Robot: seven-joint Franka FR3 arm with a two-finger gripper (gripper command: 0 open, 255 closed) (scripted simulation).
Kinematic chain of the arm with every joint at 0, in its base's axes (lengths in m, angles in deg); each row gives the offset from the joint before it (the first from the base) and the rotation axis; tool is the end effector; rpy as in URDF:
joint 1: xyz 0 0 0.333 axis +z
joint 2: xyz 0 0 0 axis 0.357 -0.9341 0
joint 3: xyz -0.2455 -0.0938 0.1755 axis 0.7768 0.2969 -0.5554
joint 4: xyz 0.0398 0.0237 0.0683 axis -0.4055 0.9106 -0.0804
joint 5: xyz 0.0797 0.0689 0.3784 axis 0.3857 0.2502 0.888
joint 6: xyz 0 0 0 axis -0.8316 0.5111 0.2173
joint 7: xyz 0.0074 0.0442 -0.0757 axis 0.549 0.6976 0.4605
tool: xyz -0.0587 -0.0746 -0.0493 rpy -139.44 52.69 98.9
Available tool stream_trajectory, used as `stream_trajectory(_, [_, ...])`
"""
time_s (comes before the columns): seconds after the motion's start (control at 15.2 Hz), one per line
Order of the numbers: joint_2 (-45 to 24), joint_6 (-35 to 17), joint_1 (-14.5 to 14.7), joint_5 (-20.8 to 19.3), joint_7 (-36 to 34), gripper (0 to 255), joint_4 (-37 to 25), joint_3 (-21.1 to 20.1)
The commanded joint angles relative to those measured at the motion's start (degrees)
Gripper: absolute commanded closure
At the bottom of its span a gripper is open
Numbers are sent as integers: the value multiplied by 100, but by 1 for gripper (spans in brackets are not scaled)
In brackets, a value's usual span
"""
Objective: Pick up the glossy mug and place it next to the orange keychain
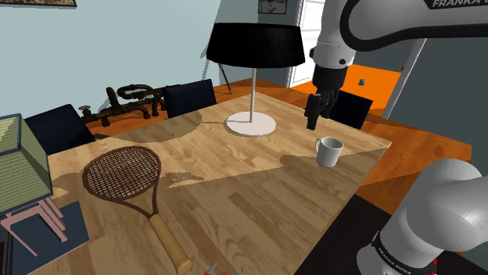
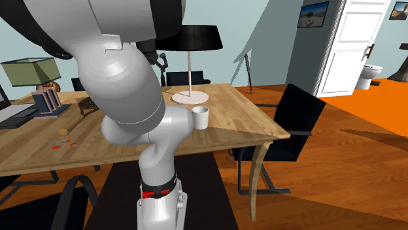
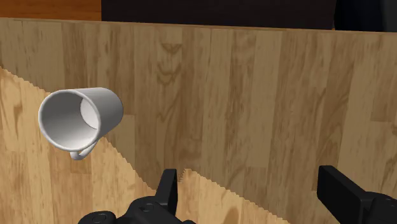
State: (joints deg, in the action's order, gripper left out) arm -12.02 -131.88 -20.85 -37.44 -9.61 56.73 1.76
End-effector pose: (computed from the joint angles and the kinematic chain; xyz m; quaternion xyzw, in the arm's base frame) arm 0.3142 0.0268 0.5522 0.9988 0.0459 -0.0099 0.0159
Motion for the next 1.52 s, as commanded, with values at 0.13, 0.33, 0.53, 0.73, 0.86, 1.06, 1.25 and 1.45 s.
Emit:
stream_trajectory(0.13, [36,-265,-74,-145,221,0,296,175])
stream_trajectory(0.33, [25,-687,-207,-376,551,0,694,447])
stream_trajectory(0.53, [-70,-1143,-361,-622,879,0,1032,733])
stream_trajectory(0.73, [-262,-1636,-529,-876,1202,0,1303,1034])
stream_trajectory(0.86, [-446,-1985,-644,-1047,1415,0,1443,1242])
stream_trajectory(1.06, [-812,-2538,-815,-1291,1733,0,1589,1559])
stream_trajectory(1.25, [-1166,-2985,-937,-1461,1981,0,1645,1809])
stream_trajectory(1.45, [-1321,-3278,-951,-1501,1974,0,1782,1855])
